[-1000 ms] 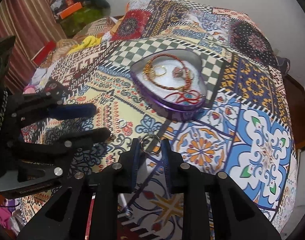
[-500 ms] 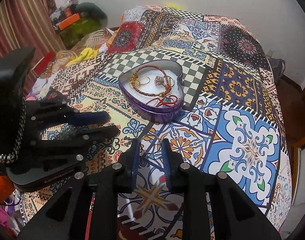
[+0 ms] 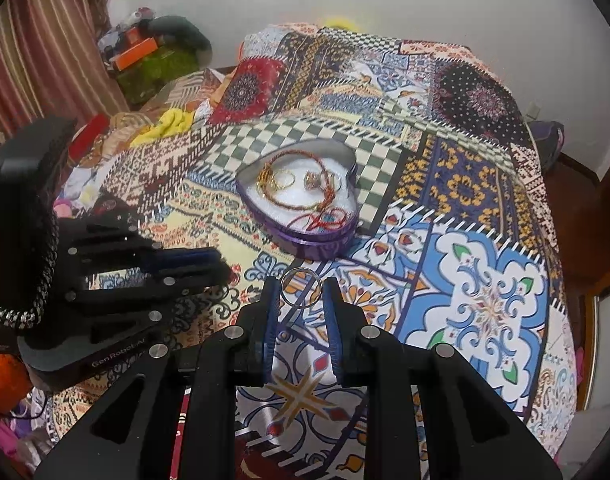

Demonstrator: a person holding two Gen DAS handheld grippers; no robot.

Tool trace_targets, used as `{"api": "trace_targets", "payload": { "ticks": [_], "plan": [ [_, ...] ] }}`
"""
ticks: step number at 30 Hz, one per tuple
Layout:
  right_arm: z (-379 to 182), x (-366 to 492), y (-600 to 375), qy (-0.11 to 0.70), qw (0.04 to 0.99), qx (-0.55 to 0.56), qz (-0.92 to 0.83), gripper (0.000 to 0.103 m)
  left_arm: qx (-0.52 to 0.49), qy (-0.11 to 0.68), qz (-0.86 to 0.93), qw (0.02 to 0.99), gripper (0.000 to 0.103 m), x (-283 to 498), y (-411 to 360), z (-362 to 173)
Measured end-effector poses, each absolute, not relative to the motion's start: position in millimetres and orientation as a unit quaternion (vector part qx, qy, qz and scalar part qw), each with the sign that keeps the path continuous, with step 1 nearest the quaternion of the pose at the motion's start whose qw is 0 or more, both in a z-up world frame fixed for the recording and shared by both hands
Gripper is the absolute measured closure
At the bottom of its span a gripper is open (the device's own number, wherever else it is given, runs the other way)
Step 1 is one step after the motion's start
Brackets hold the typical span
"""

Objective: Organize jewelry

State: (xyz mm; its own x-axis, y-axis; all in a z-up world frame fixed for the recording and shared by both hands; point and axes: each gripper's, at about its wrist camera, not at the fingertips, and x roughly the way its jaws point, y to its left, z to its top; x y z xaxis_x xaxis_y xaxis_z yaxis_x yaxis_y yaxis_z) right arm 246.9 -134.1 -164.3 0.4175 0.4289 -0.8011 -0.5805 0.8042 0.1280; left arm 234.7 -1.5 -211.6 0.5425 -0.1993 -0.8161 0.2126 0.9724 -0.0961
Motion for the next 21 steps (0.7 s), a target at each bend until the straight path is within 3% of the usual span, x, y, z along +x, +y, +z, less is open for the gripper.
{"api": "trace_targets", "payload": {
  "ticks": [21],
  "plan": [
    [-123.0,273.2,-127.1,0.394,0.869,-0.066,0.292,0.083,-0.011,0.389,-0.111,0.914,0.095,257.6,15.7,-146.5]
  ]
}}
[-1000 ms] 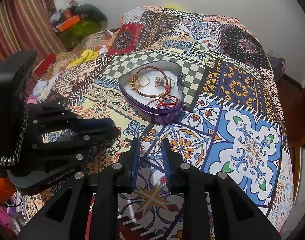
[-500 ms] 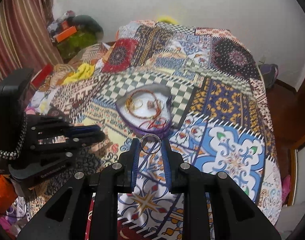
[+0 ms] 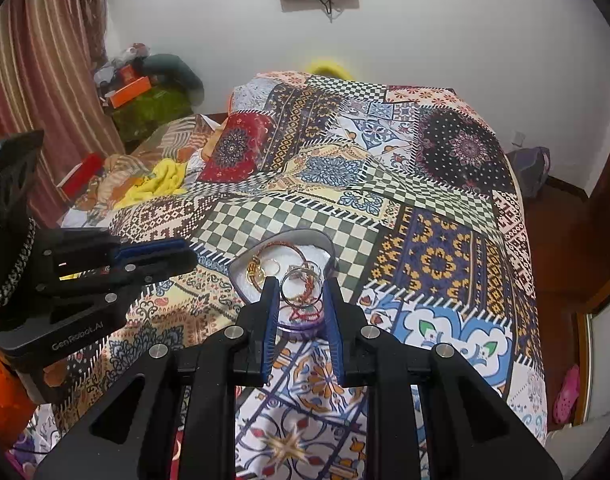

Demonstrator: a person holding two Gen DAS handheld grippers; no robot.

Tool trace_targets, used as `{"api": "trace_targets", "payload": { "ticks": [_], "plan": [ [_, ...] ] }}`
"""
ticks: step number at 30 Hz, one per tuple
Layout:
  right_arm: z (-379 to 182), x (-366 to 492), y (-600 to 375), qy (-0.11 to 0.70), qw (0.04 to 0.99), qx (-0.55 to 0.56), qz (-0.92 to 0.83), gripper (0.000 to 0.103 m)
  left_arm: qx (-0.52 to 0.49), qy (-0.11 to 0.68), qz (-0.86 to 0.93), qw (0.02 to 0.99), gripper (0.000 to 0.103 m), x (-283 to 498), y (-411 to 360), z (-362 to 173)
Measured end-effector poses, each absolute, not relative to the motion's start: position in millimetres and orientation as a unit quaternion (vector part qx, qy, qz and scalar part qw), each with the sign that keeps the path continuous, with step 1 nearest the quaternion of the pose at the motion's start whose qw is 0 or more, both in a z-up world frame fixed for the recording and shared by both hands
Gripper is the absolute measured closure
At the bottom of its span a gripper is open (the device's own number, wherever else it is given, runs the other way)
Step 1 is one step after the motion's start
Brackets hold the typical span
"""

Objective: Organize jewelry

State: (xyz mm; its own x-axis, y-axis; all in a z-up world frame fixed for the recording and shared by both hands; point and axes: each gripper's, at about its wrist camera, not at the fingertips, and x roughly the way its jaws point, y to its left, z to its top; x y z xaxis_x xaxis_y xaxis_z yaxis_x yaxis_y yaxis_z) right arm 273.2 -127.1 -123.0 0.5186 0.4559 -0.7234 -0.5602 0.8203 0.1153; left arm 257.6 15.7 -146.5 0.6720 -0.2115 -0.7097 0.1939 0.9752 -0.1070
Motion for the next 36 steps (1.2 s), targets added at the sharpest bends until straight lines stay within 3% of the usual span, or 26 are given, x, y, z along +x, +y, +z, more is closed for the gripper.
{"api": "trace_targets", "payload": {
  "ticks": [23,36],
  "plan": [
    [-171.1,307.1,-105.3,0.452,0.832,-0.086,0.309,0.083,-0.02,0.428,-0.124,0.895,0.095,297.2,9.8,-183.2],
    [-180.1,309.7,-100.4,0.465,0.825,-0.099,0.306,0.083,0.004,0.417,-0.111,0.902,0.095,288.3,6.2,-171.0]
  ]
}}
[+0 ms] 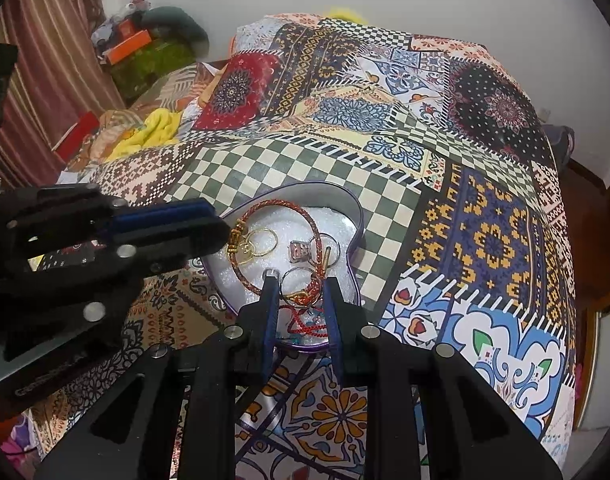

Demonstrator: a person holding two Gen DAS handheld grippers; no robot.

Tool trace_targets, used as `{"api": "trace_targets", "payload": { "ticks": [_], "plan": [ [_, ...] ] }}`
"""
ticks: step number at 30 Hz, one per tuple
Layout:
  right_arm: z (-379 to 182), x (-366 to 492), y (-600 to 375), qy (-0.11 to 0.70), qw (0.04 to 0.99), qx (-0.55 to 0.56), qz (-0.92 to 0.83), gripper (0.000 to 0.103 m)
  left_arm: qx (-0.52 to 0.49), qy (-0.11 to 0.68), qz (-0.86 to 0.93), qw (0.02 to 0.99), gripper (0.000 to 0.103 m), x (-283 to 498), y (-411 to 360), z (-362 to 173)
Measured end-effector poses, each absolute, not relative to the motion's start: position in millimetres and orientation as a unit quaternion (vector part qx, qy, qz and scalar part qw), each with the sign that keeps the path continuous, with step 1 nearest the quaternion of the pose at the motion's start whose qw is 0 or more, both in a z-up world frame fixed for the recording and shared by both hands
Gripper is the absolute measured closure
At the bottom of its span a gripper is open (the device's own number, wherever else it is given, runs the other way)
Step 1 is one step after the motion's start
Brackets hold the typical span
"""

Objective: Organize jewelry

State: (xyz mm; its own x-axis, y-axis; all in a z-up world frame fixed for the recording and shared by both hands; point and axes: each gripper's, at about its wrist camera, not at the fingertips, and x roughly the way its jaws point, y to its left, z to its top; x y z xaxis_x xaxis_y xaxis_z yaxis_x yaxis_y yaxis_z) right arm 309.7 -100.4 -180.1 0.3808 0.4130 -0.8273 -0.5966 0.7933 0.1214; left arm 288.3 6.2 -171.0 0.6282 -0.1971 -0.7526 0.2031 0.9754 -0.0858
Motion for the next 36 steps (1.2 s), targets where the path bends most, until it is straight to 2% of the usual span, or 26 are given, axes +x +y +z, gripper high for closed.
{"api": "trace_targets", "payload": {
  "ticks": [8,15,22,29,30,32,33,34,35,36],
  "plan": [
    [-157.6,298.7,-106.8,0.447,0.838,-0.091,0.3,0.083,-0.007,0.39,-0.105,0.915,0.095,269.3,13.2,-138.5],
    [-98.7,265.3,-122.7,0.377,0.876,-0.067,0.292,0.083,-0.014,0.335,-0.084,0.938,0.095,237.4,22.0,-86.5],
    [-15.8,193.4,-139.0,0.252,0.924,-0.028,0.287,0.083,-0.024,0.226,-0.073,0.971,0.095,168.2,20.9,-15.6],
    [46.2,94.6,-152.9,0.094,0.96,-0.011,0.262,0.083,-0.001,0.115,-0.041,0.993,0.094,89.1,4.4,28.4],
    [51.6,81.3,-153.8,0.074,0.964,-0.01,0.255,0.083,0.002,0.106,-0.037,0.994,0.089,81.3,2.1,31.2],
    [56.9,62.1,-153.0,0.051,0.968,-0.013,0.245,0.082,0.006,0.089,-0.032,0.996,0.068,64.7,-2.5,35.6],
    [57.9,54.0,-151.6,0.042,0.97,-0.017,0.237,0.082,0.004,0.084,-0.029,0.996,0.048,59.4,-3.3,36.8],
    [58.0,48.5,-149.8,0.037,0.973,-0.021,0.229,0.081,0.002,0.077,-0.024,0.997,0.035,52.5,-3.9,37.7],
    [57.4,42.7,-147.4,0.032,0.975,-0.024,0.22,0.072,0.001,0.072,-0.019,0.997,0.032,48.7,-4.1,37.9],
    [56.0,38.1,-145.2,0.03,0.977,-0.025,0.212,0.056,-0.001,0.067,-0.013,0.998,0.028,44.2,-4.8,38.1]
  ]
}}
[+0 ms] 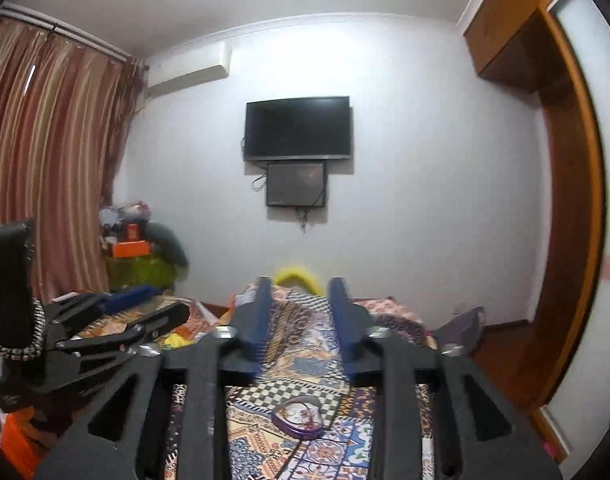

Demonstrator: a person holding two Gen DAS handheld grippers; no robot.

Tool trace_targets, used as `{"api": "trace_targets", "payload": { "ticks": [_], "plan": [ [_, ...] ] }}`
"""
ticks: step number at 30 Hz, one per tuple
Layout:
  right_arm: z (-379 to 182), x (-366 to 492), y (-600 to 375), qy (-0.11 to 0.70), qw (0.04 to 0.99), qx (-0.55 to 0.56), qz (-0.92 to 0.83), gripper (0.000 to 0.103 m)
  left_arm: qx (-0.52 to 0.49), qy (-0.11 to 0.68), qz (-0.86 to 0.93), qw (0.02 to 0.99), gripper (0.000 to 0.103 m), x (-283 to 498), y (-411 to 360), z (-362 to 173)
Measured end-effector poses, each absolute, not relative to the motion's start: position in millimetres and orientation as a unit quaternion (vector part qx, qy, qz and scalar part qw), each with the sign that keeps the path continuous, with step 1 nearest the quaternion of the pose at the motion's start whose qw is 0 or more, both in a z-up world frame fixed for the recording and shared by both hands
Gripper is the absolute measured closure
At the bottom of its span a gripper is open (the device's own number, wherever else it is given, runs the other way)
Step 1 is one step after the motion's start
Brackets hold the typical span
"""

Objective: Organize jewelry

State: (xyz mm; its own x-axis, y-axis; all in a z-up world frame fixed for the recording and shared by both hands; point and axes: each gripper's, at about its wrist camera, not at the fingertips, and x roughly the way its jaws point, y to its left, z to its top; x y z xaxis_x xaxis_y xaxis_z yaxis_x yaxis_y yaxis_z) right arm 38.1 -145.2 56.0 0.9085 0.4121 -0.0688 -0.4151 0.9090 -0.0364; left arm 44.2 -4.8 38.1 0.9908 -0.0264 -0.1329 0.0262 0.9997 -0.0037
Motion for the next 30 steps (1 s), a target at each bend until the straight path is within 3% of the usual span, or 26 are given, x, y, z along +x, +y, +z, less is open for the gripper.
{"api": "trace_targets", "payload": {
  "ticks": [3,7,9,30],
  "plan": [
    [49.2,31.0,-142.8,0.02,0.981,-0.017,0.19,0.025,-0.003,0.059,0.008,0.998,0.015,34.3,-5.2,38.5],
    [45.3,31.3,-139.6,0.024,0.987,-0.015,0.16,0.016,-0.01,0.06,0.017,0.998,0.013,25.4,-2.0,37.6],
    [44.7,31.3,-139.4,0.029,0.988,-0.015,0.154,0.002,-0.015,0.062,0.014,0.998,0.013,23.3,1.3,36.2],
    [33.7,21.0,-163.2,0.062,0.988,0.002,0.144,0.001,-0.006,0.086,0.013,0.996,0.012,18.1,-4.1,18.3]
  ]
}}
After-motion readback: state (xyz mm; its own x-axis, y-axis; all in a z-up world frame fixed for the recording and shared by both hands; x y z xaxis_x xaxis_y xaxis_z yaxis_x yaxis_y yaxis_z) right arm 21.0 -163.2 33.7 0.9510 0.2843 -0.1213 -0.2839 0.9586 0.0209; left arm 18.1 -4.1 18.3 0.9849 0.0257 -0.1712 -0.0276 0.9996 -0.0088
